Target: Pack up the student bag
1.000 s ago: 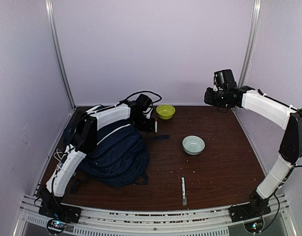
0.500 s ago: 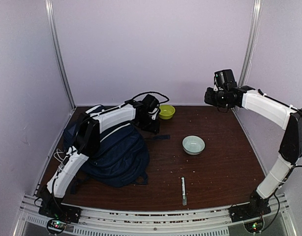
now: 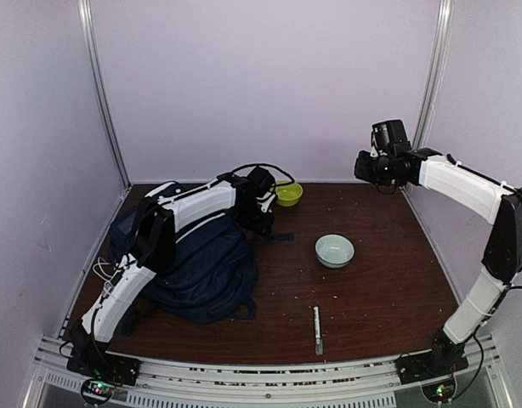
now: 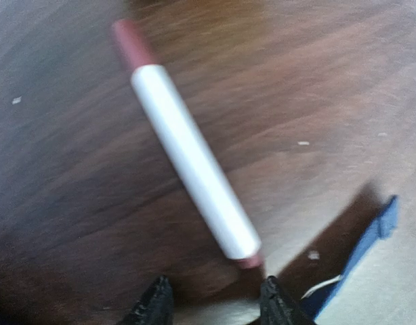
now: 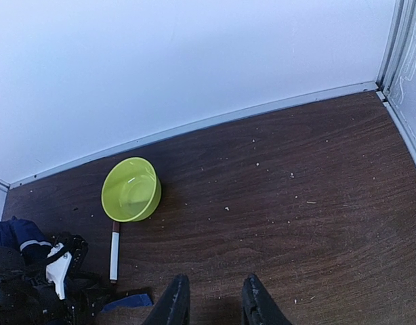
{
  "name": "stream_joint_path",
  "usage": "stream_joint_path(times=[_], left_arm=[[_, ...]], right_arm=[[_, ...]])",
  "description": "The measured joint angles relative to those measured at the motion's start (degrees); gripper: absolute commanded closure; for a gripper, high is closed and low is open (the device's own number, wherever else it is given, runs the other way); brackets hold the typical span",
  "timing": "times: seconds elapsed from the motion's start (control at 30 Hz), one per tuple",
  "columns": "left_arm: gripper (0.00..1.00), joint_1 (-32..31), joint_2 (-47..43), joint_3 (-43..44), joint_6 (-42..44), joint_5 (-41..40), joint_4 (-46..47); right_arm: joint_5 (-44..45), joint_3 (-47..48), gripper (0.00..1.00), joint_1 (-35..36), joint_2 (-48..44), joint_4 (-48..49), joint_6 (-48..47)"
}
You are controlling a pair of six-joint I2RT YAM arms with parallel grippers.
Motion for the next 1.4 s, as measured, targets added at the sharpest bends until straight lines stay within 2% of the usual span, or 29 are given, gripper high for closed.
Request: stream_joint_path(times=[0.2, 0.37, 0.53, 0.67, 0.93, 1.1, 1.4], left_arm=[[0.5, 0.1, -1.3, -4.0, -3.3, 3.3, 6.4], [0.45, 0.7, -2.6, -6.4, -5.8, 1.8, 9.5], [0.53, 0.5, 0.0, 0.8, -4.6, 0.3, 7.9], [0.57, 0.4, 0.2, 1.3, -3.6, 0.3, 6.6], [0.58, 0.3, 0.2, 1.3, -2.9, 2.9, 2.4], [0.57, 0.3, 0.5, 1.9, -2.1, 1.6, 0.0], [0.54, 1.1, 0.9, 2.8, -1.4, 1.0, 0.1]], right_arm=[[-0.4, 0.0, 0.72, -0.1, 0.0, 0.0, 0.0], [-0.6, -0.2, 0.72, -0.1, 0.0, 0.0, 0.0], [-0.6, -0.3, 0.72, -0.1, 0.0, 0.0, 0.0], [-0.6, -0.3, 0.72, -0.1, 0.0, 0.0, 0.0], [-0.6, -0.3, 0.71, -0.2, 0.0, -0.2, -0.2], [-0.3, -0.3, 0.71, -0.4, -0.5, -0.3, -0.2], [-3.2, -0.9, 0.74, 0.6, -0.6, 1.8, 1.9]])
